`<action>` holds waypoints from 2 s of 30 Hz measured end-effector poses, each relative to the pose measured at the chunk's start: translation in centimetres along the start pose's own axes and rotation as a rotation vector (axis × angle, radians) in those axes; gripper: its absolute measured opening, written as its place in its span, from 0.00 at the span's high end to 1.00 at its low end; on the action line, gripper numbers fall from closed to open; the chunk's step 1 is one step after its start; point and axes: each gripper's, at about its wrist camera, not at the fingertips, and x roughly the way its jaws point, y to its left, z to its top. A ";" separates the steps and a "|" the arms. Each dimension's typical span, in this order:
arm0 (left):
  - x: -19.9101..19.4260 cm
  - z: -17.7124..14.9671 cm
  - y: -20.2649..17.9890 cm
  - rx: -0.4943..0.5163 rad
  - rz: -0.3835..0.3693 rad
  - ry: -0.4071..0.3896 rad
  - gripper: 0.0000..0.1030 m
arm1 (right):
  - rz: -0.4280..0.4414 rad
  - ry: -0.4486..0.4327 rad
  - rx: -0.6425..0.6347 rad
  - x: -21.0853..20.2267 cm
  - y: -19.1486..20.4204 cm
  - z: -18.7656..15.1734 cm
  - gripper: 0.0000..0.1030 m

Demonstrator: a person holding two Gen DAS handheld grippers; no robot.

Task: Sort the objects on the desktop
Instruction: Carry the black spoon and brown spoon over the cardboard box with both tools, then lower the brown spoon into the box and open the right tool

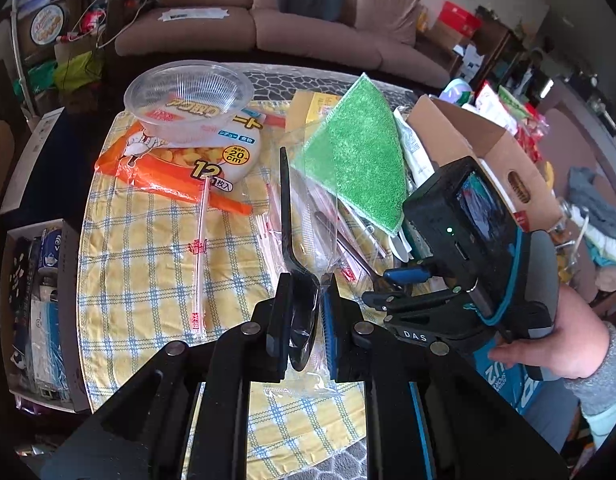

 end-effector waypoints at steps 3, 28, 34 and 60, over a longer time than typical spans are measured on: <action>-0.2 0.1 -0.3 0.005 0.001 -0.002 0.88 | 0.006 -0.025 0.004 -1.4 -0.4 0.2 0.69; 2.1 11.3 -20.0 0.145 -0.163 -0.004 0.87 | -0.043 -0.238 0.198 -18.9 -19.3 -4.4 0.68; 5.9 13.8 -25.9 0.170 -0.201 0.021 0.87 | -0.058 -0.177 0.276 -17.0 -27.6 -6.4 0.68; 15.4 15.2 -31.4 0.210 -0.213 0.116 0.87 | 0.040 0.033 0.374 -4.9 -36.9 -6.7 0.68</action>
